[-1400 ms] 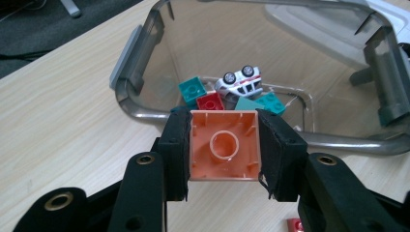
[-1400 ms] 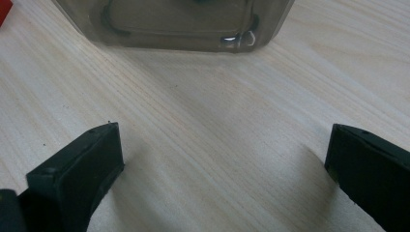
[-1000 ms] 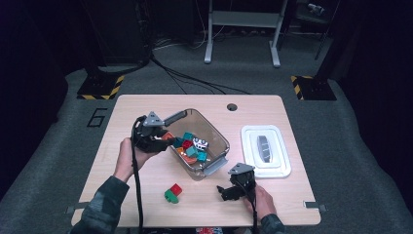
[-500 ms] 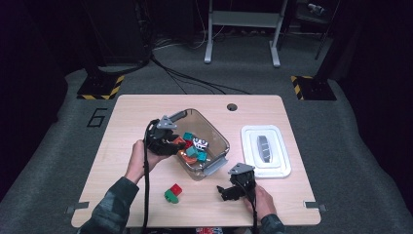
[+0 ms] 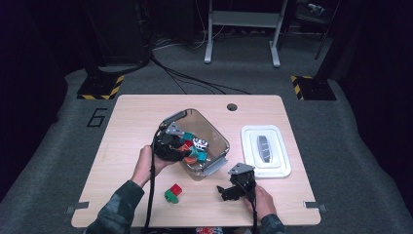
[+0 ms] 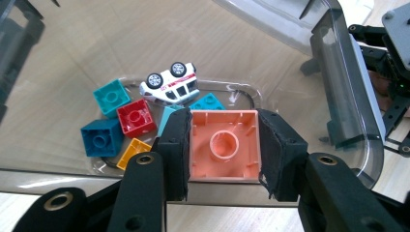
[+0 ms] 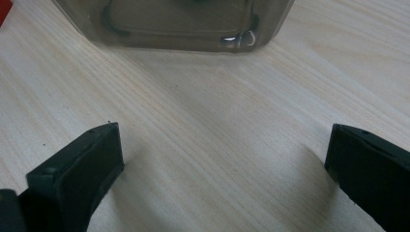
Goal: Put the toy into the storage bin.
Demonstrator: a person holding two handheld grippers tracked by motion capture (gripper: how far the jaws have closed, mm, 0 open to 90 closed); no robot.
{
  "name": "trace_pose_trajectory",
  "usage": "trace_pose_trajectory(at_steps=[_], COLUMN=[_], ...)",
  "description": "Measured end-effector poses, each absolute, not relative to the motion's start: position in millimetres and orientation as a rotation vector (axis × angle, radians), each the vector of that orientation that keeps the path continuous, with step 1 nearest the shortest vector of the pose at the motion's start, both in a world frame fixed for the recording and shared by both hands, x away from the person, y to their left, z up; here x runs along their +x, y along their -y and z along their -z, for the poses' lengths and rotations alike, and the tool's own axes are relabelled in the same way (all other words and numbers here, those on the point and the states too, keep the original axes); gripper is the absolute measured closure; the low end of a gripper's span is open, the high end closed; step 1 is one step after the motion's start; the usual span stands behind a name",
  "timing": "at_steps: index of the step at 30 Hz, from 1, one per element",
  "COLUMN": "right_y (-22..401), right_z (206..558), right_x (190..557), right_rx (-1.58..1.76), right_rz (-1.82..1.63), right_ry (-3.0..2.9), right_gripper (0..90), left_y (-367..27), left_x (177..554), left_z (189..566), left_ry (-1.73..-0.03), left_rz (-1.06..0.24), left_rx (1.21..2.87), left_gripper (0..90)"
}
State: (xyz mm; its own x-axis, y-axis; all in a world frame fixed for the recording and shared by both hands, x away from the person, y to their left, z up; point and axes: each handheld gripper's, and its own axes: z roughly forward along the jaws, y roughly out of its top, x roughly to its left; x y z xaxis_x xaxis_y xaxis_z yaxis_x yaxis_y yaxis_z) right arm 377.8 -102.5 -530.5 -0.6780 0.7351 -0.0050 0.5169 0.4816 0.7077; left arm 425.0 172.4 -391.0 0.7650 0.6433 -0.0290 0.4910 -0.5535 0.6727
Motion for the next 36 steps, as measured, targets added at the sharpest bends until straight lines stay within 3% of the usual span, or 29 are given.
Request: trace_pose_trajectory(at_steps=[6,16,22,36], right_y=[102.5,102.5,102.5,102.4], right_z=[530.5,530.5,530.4,530.4], right_x=[377.9,377.9,377.9,377.9], right_rx=[1.058,1.059,1.059,1.059], right_rz=[-1.002,-1.002,-1.002,-1.002], right_ry=[-2.424,-2.424,-2.424,-2.424], right_gripper=[0.0,0.0,0.0,0.0], left_y=[-169.7,-185.7,-200.7,-235.1], left_x=[425.1,412.9,399.9,371.3], left_z=[393.4,385.4,382.1,400.5], left_ry=[-0.835,-0.852,-0.872,-0.955], left_rz=[-0.281,-0.31,-0.361,-0.388], left_rx=[2.3,2.241,2.206,2.17], left_gripper=[58.1,28.7,18.4,12.3])
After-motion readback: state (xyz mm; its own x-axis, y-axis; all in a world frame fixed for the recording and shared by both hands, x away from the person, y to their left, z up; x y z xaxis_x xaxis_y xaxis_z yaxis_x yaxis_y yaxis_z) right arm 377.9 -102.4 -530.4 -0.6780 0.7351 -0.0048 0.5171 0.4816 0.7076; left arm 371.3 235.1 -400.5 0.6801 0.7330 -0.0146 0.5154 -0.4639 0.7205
